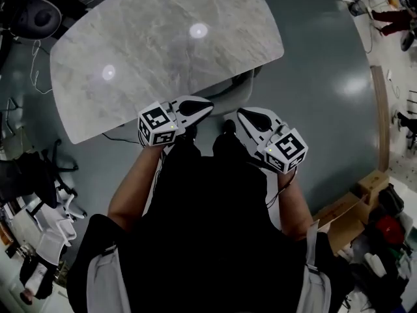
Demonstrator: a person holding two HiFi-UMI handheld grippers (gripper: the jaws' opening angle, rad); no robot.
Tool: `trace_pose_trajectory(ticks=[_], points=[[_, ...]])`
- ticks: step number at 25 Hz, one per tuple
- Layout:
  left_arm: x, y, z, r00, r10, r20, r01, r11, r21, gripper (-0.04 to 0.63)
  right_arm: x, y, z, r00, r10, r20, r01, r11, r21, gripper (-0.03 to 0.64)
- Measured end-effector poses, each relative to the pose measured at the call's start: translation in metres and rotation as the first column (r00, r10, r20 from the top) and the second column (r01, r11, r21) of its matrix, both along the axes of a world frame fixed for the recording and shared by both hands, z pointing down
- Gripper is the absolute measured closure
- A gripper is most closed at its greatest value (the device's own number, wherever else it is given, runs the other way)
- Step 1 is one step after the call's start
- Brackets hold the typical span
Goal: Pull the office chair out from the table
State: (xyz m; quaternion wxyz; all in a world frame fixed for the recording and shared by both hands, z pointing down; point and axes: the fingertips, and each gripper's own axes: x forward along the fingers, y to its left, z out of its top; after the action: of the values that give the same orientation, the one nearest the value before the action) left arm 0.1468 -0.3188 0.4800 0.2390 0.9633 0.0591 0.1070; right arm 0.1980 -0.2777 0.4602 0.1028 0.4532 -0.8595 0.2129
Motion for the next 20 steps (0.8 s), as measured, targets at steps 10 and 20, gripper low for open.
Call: trace_pose_trajectory(ticks=[10,20], points=[[0.010,0.000,-0.002,0.976,-0.210,0.048,0.208,0.977,0.047,0.583,0.024,-0.019,0.005,0.962,-0.251,-0.105,0.254,0.967,0.023,0.597],[0.003,0.023,0.010,0.914,-0.393,0.100,0.381,0.917,0.119,0.583,0.015,-0.008,0.020,0.849,-0.487,-0.204,0.501,0.865,0.020,0.597]])
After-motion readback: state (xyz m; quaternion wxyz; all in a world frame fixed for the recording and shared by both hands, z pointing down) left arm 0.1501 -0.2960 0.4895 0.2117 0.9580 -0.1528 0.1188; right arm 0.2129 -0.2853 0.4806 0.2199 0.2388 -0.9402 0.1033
